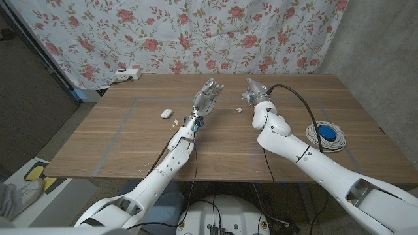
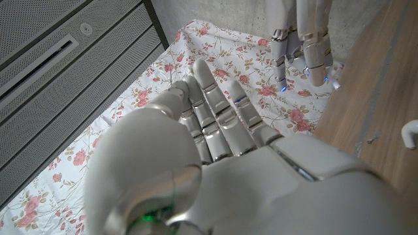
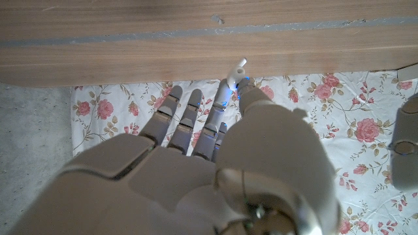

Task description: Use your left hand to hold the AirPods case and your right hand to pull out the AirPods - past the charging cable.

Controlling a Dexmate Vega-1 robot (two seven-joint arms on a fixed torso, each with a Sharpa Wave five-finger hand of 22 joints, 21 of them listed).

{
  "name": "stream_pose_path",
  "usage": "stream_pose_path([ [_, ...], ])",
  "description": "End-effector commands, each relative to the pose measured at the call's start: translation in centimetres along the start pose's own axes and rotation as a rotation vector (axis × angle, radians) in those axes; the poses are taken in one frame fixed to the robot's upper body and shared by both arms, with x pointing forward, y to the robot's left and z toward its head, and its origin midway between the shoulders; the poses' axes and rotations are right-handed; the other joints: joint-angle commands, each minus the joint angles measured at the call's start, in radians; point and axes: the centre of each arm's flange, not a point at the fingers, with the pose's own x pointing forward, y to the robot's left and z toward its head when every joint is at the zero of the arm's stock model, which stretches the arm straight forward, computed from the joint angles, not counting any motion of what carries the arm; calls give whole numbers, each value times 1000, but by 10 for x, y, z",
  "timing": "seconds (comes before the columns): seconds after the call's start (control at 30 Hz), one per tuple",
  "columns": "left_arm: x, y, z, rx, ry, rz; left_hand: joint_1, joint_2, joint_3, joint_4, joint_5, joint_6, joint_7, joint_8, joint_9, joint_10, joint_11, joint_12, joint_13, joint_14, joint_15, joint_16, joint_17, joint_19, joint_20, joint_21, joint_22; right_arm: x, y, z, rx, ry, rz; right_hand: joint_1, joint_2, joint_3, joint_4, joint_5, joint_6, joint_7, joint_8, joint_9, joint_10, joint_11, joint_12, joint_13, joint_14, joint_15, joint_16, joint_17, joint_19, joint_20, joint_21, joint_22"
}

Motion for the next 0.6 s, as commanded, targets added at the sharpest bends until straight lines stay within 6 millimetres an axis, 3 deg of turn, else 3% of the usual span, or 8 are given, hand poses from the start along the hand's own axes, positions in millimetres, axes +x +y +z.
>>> stream_pose_path([
  [0.03, -6, -4, -2, -2, 26, -16, 9, -1, 4, -1, 5, 2, 1, 6, 13, 2, -2, 1, -2, -1, 0, -4, 1, -1, -2, 8, 0, -2, 12, 1, 22, 16, 7, 6, -1, 4, 4, 8, 10, 2, 5, 4, 5, -2, 8, -2, 6, -139, -1, 4, 6, 3, -2, 3],
  [0.6, -14, -8, -4, 2, 4, 0, 9, -1, 3, -1, 5, 0, 2, 9, 10, 0, -3, 5, 3, 3, 1, -2, 1, -1, -2, 9, 0, -3, 28, -15, 5, 46, 17, 7, -9, -4, -3, 5, 29, 1, 9, 4, 22, -9, 11, -20, 18, -146, 1, 4, 13, 3, -1, 3],
])
